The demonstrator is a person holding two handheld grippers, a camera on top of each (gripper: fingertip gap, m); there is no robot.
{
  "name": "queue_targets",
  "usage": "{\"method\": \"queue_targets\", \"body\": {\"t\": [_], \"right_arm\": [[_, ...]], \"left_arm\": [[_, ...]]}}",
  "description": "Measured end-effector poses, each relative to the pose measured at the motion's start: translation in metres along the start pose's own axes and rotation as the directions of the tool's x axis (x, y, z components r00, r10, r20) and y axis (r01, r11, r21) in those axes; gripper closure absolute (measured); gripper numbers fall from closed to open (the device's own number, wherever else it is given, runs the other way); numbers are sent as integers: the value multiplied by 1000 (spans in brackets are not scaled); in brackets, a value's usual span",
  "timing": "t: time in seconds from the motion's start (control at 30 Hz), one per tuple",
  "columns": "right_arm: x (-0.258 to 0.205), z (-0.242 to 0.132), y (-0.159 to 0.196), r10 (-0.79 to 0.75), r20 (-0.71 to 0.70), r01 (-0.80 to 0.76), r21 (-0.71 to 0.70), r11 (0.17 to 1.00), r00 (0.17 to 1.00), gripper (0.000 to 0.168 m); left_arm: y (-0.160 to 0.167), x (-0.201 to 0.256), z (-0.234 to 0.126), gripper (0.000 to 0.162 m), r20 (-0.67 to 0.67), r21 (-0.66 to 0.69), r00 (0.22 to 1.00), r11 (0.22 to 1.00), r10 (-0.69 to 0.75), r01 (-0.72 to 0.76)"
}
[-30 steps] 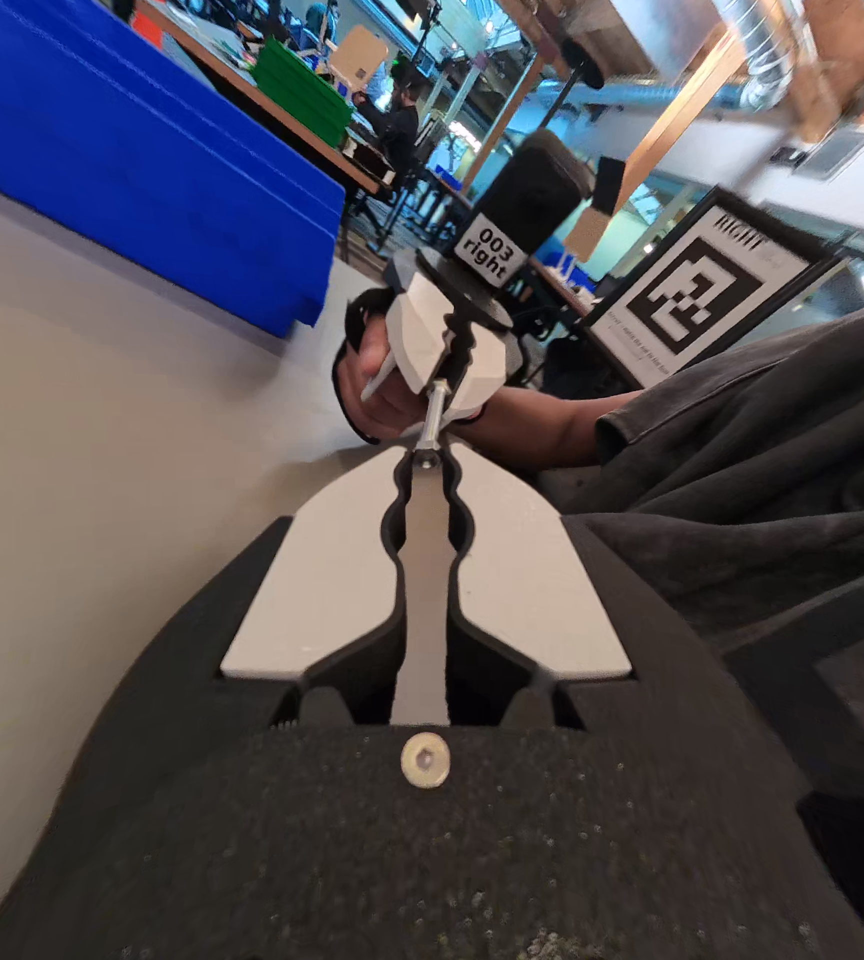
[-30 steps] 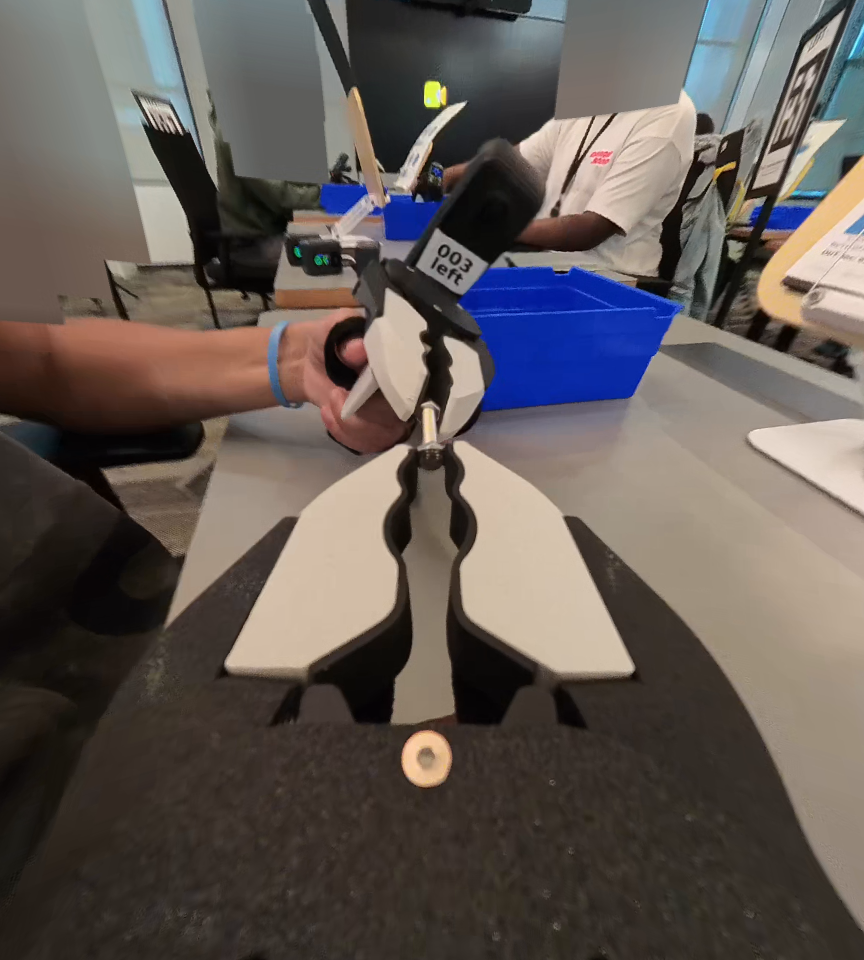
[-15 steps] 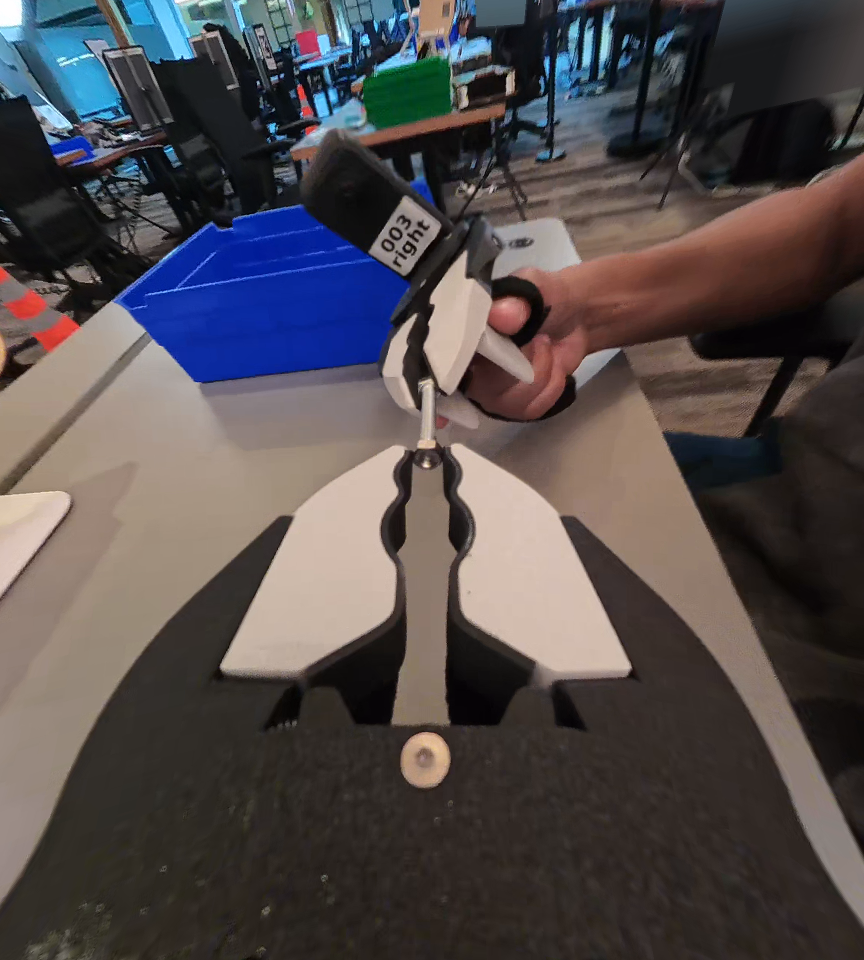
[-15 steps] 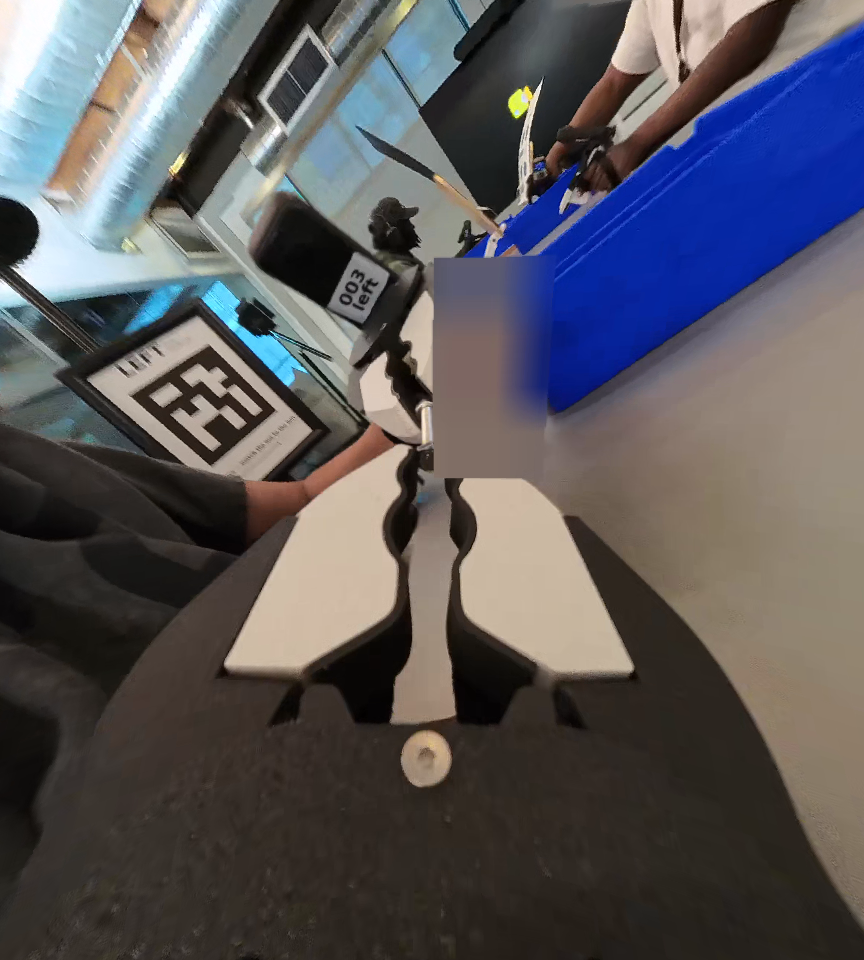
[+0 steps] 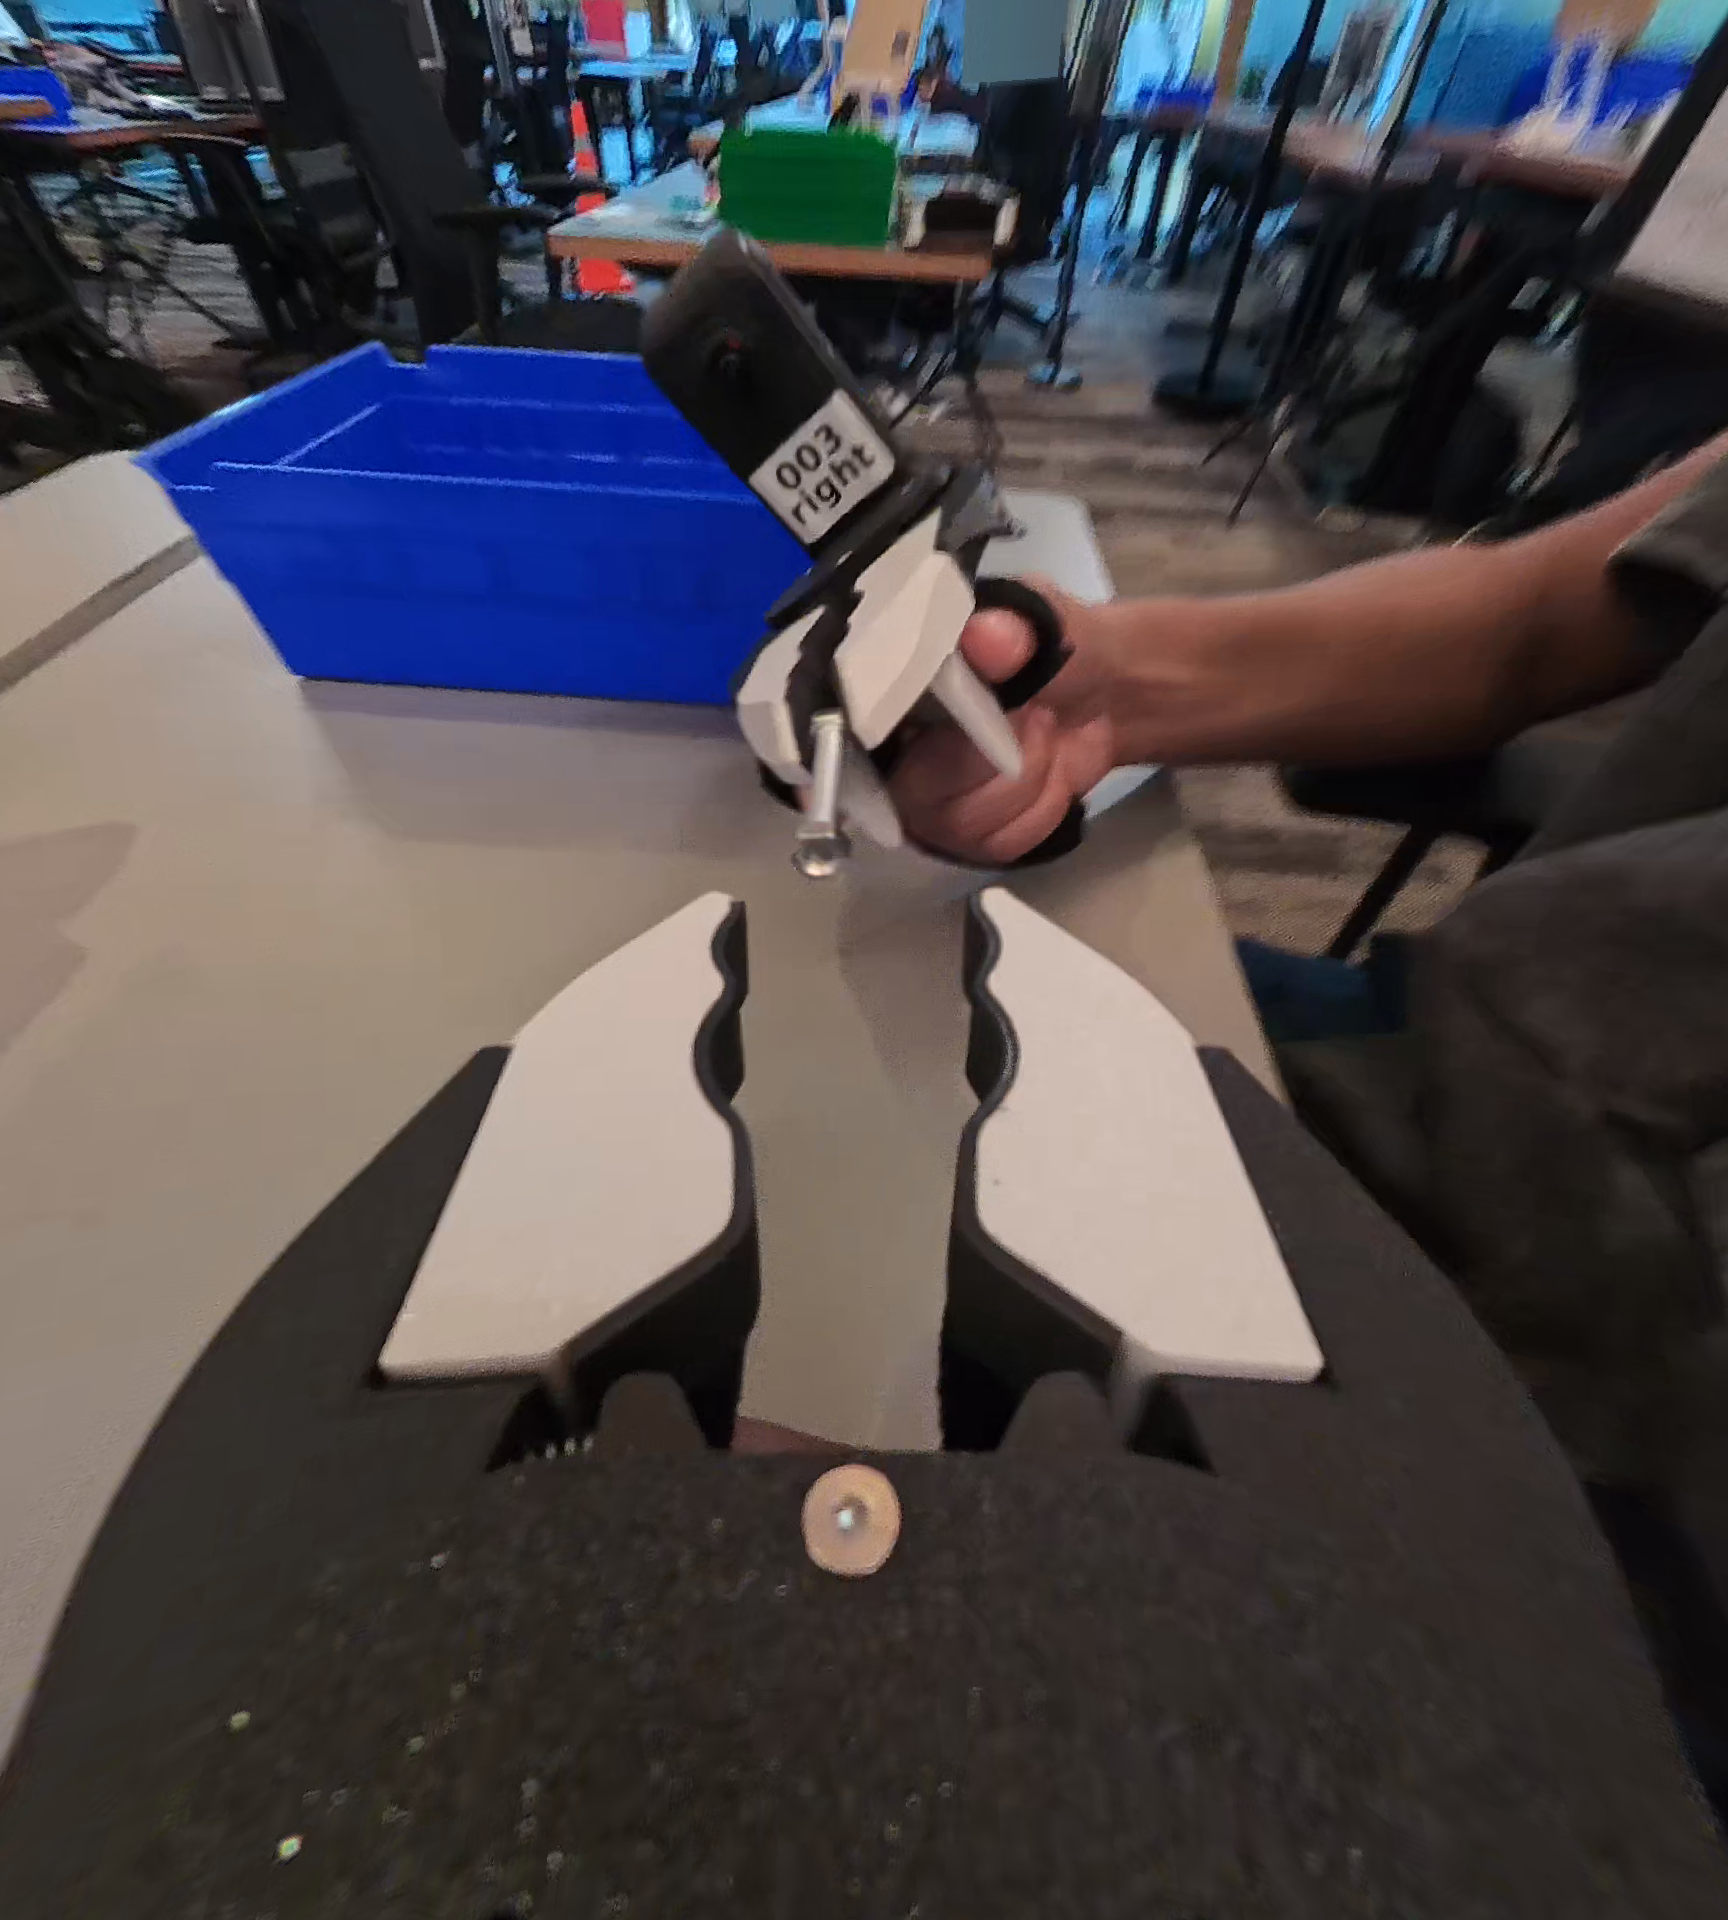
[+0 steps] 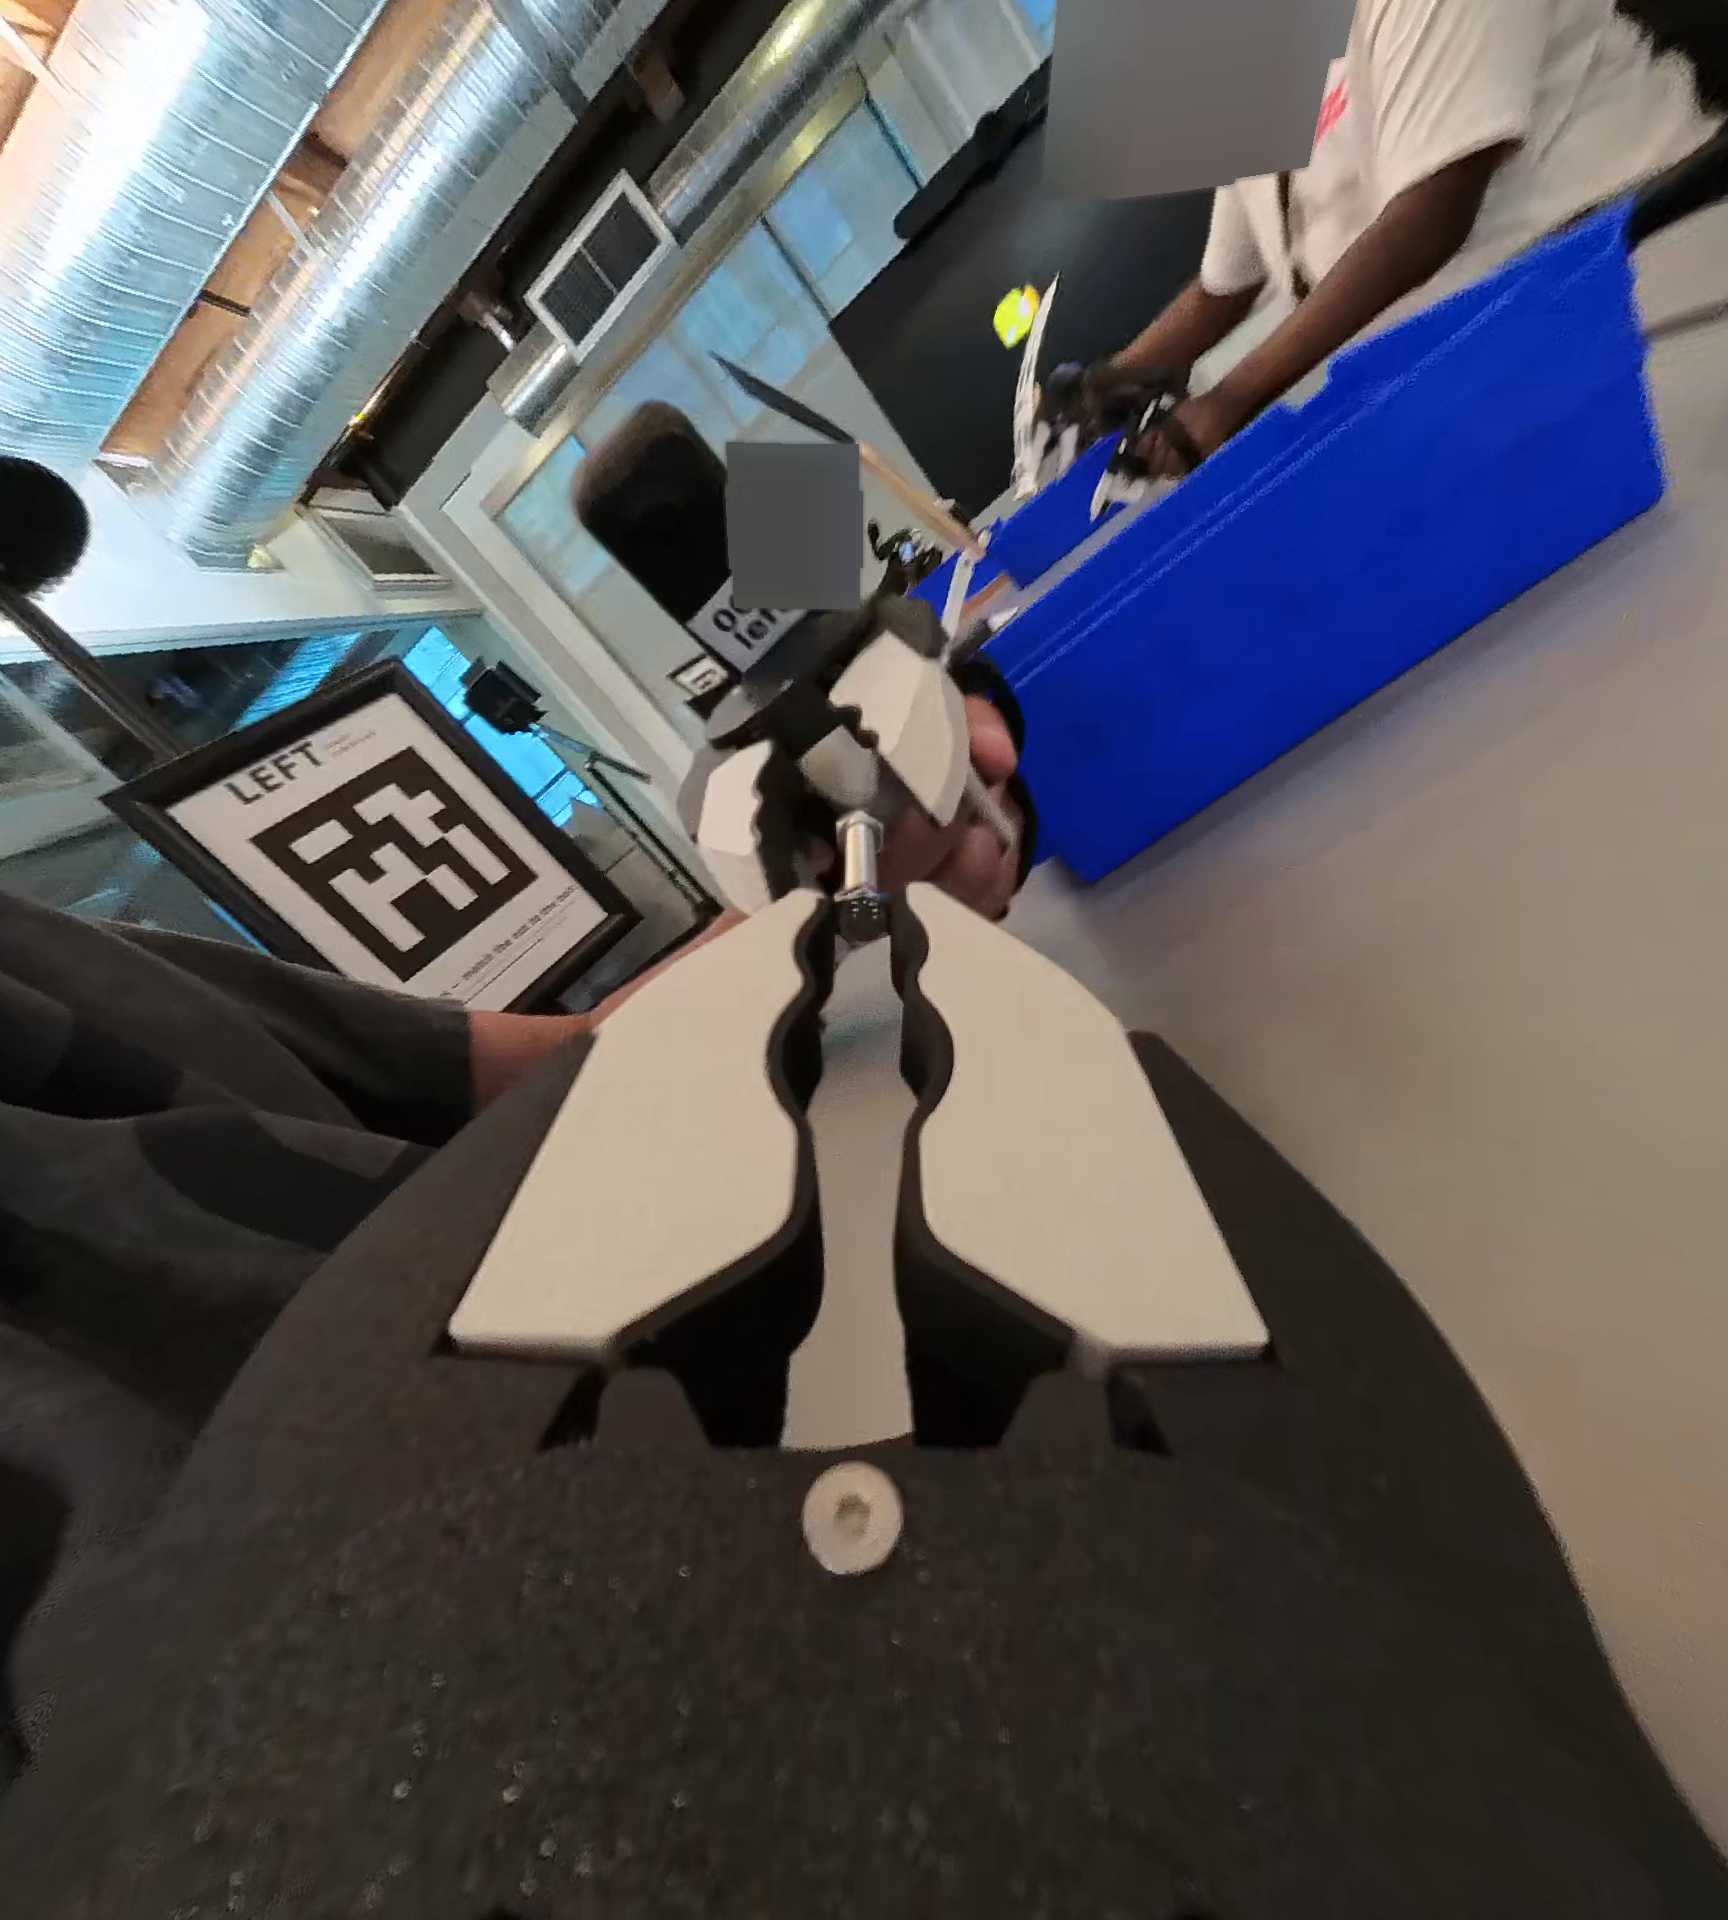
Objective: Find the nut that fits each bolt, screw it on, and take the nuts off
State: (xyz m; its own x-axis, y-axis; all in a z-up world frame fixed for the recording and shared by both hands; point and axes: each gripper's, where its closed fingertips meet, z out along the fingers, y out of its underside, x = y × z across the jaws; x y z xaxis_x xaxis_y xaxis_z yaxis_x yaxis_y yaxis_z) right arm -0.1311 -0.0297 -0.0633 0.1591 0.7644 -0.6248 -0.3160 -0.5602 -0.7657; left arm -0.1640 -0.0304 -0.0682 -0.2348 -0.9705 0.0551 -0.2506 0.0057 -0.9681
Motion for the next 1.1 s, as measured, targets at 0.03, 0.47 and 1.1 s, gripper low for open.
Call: {"method": "queue_targets", "body": {"t": [0.03,0.47,1.1], "right_arm": [[0,-2,-2,-21,-8,21,13,1000,1000,158],[5,4,4,-81,-53,81,-16,997,995,158],[7,7,6,-86,-73,84,-29,996,994,158]], "left_arm": [[-3,2,0,123,-37,35,998,998,-48,50],[-17,1,-1,130,-113,175,983,971,-146,164],[-15,5,3,130,-123,166,983,974,-133,153]]}}
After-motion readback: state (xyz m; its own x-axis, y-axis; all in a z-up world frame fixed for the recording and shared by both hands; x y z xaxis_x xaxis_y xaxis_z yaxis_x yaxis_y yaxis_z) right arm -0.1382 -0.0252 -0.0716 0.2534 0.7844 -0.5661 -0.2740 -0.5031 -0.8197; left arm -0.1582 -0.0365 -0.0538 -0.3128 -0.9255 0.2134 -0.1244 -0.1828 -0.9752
